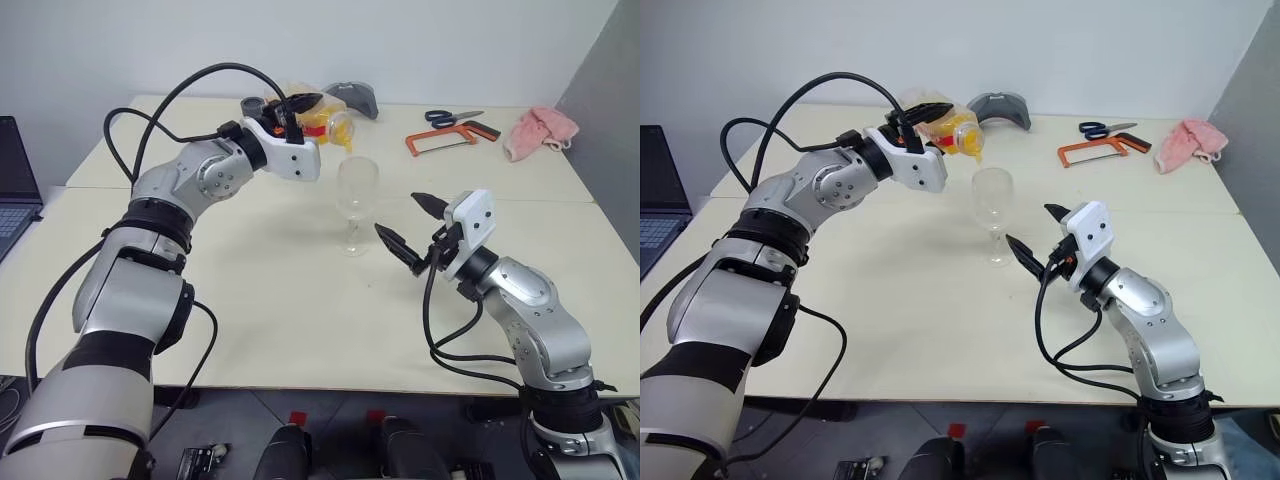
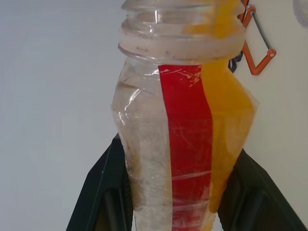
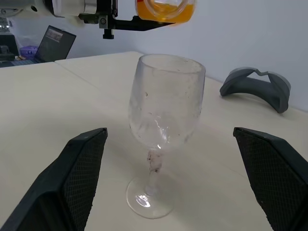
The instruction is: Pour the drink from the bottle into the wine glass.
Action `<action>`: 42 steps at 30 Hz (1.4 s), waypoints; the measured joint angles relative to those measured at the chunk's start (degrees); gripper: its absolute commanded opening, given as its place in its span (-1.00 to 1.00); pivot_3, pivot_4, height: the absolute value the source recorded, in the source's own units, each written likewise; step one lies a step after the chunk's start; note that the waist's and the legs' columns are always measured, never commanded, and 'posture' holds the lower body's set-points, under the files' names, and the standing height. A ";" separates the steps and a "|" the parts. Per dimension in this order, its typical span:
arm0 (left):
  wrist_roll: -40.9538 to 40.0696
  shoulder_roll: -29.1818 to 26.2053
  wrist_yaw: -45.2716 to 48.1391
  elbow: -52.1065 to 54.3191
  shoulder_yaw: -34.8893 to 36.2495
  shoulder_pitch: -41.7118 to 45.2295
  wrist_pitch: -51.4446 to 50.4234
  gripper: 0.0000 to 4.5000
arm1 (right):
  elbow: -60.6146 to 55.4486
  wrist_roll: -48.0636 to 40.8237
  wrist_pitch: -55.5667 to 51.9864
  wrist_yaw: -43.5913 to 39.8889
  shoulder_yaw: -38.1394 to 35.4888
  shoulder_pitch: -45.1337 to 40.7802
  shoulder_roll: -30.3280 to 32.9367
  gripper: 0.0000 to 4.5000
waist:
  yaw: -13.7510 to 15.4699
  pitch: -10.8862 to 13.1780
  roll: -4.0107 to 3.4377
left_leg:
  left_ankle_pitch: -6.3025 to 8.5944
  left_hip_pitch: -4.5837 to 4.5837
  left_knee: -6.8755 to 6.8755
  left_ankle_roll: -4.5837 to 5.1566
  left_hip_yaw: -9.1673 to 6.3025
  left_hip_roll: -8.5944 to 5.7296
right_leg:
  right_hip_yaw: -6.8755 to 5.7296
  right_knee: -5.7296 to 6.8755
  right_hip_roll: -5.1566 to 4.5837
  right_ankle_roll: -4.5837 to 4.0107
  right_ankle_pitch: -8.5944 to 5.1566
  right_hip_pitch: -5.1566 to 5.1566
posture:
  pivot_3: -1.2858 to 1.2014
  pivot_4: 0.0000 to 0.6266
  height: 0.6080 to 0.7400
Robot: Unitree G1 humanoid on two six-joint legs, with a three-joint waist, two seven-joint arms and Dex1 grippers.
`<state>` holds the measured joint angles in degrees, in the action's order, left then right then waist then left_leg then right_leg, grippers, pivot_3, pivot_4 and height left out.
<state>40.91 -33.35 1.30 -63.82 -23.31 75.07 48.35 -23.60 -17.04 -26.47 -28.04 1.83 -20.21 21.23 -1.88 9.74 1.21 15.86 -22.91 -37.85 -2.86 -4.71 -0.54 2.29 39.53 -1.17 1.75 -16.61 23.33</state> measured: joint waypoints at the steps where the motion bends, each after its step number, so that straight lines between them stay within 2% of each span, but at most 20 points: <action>1: 0.36 0.00 -0.63 -0.16 -0.28 0.05 0.03 -0.23 | 0.00 0.01 0.00 0.05 0.00 0.00 0.00 1.00 | 0.00 0.00 0.00 | 0.00 0.00 0.00 0.00 0.00 0.00 | 0.00 0.00 0.00 0.00 0.00 0.00 | 0.03 -0.52 1.00; 14: 3.25 0.00 -5.67 -2.44 -3.54 3.25 0.01 -0.23 | -0.02 -0.15 -0.10 0.09 -0.02 0.89 0.10 1.00 | -0.01 0.00 0.00 | 0.00 0.00 -0.02 0.00 0.02 -0.01 | 0.01 0.04 -0.01 0.00 0.00 0.01 | 0.03 -0.52 1.00; 42: 5.85 -0.11 -10.12 -3.70 -6.43 5.69 -0.27 -0.23 | -3.09 -5.07 -2.85 -1.85 -2.50 2.61 3.37 1.00 | -0.01 0.00 0.01 | 0.00 0.03 -0.12 0.00 0.04 -0.03 | 0.03 0.23 -0.02 0.00 0.00 0.01 | 0.03 -0.52 1.00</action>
<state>46.76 -33.46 -8.82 -67.52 -29.74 80.76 48.08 -26.69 -22.11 -29.32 -29.89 -0.67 -17.60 24.61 -1.89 9.74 1.21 15.85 -22.88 -37.98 -2.87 -4.67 -0.57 2.33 39.77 -1.19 1.75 -16.61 23.34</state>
